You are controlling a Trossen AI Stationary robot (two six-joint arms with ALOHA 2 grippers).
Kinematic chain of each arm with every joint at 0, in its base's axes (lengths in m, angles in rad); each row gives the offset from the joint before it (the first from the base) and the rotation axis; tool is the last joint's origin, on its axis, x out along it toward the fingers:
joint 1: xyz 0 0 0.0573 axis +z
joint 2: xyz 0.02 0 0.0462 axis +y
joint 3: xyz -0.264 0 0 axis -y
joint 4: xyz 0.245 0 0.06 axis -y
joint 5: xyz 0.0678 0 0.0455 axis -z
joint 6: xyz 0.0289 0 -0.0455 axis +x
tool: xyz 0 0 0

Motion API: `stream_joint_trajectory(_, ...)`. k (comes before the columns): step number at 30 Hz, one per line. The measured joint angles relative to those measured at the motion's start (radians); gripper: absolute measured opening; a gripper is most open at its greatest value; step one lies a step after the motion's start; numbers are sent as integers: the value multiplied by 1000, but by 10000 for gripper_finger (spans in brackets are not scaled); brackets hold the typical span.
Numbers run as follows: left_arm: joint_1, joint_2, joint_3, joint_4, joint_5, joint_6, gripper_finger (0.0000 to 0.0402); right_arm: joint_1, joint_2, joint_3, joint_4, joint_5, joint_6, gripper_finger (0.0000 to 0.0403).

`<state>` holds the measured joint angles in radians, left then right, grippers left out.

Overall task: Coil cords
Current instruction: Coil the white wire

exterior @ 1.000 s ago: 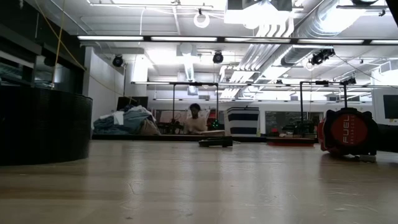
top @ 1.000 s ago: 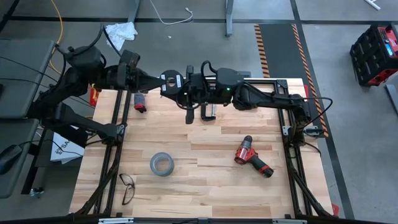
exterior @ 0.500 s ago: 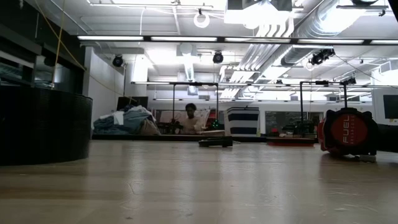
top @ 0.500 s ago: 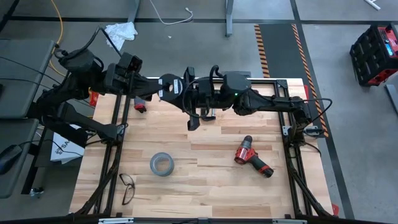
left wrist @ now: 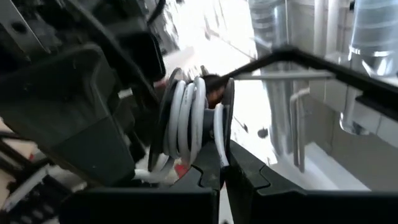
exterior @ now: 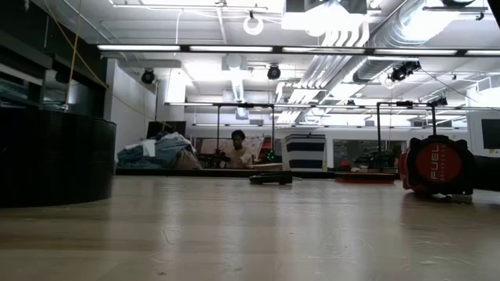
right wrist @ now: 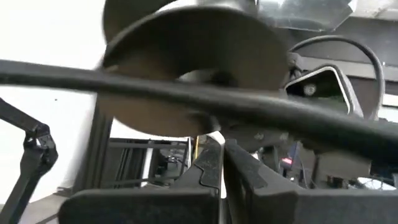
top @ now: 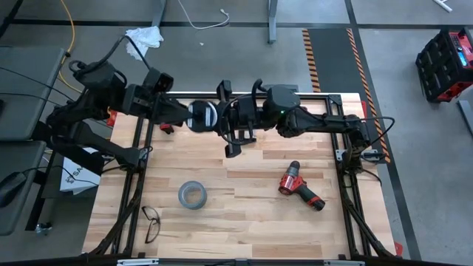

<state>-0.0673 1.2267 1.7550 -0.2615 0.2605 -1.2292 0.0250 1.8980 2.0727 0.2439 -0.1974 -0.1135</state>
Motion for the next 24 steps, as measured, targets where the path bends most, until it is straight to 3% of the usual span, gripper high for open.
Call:
stream_joint_trajectory(9,1,25,0,-13,227,-35,1,0,0,0,18,-3,-86,1)
stream_joint_trajectory(24,73,-60,3,-401,277,96,1,-20,5,-4,-103,31,-161,0)
